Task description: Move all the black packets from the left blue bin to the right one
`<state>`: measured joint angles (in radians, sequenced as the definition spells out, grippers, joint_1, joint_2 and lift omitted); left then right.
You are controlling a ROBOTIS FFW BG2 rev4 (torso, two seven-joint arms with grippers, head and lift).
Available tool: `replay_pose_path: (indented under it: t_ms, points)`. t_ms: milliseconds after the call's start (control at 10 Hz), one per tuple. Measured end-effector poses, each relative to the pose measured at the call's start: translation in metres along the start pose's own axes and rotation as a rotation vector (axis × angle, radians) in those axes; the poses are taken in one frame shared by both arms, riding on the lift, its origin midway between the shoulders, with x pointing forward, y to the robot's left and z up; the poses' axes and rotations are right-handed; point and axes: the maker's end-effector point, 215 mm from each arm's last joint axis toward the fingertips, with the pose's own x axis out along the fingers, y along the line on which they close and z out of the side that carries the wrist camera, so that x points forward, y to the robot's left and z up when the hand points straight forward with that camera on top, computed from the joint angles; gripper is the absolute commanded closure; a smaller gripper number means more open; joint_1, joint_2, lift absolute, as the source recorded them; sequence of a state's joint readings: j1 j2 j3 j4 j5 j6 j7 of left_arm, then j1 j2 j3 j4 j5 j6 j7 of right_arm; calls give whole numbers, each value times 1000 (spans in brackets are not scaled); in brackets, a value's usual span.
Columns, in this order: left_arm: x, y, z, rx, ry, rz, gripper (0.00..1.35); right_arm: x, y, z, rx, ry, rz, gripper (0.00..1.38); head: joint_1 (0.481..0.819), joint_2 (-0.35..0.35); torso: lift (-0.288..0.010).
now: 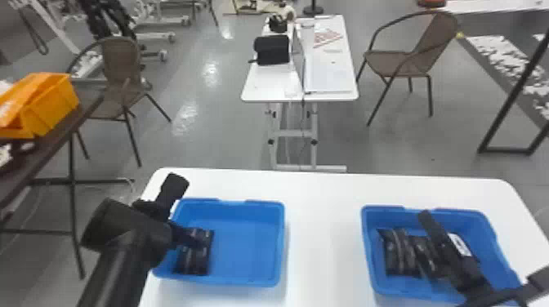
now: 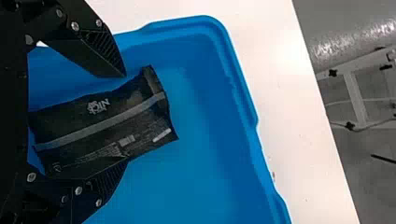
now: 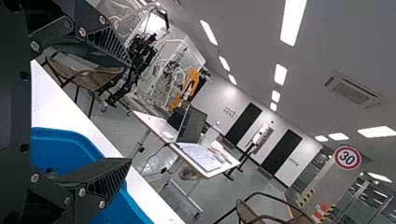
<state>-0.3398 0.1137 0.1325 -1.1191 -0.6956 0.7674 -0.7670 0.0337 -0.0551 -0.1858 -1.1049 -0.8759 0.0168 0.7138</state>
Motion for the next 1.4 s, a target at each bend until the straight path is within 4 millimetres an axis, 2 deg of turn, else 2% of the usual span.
replay_pose_path:
  t_ms: [100,200,300,500,700,1000,1200,1300,1400]
  points:
    - [-3,-3,16,60,-18,-12,99,0,1,-1,3,1,1,328,695,87,0]
    - [-6,-7,30,98,-40,-28,79,0,1,-2,5,2,3,328,695,77,0]
    - [-7,-14,35,119,-39,-64,117,2,3,-5,7,6,7,328,695,71,0]
    - [-2,-23,30,171,-13,-110,119,3,4,-8,11,11,9,328,695,67,0]
    - [6,-30,16,252,43,-143,119,3,4,-10,16,16,12,328,695,67,0]
    - [14,-20,-11,364,143,-119,119,3,5,-13,22,22,18,328,695,87,0]
    - [19,-12,-22,399,167,-86,121,2,6,-13,28,20,23,328,695,103,0]
    - [22,-11,-27,390,168,-76,140,3,6,-13,29,20,25,328,695,106,0]
    - [25,-12,-31,379,172,-76,279,3,7,-13,31,20,28,328,695,108,0]
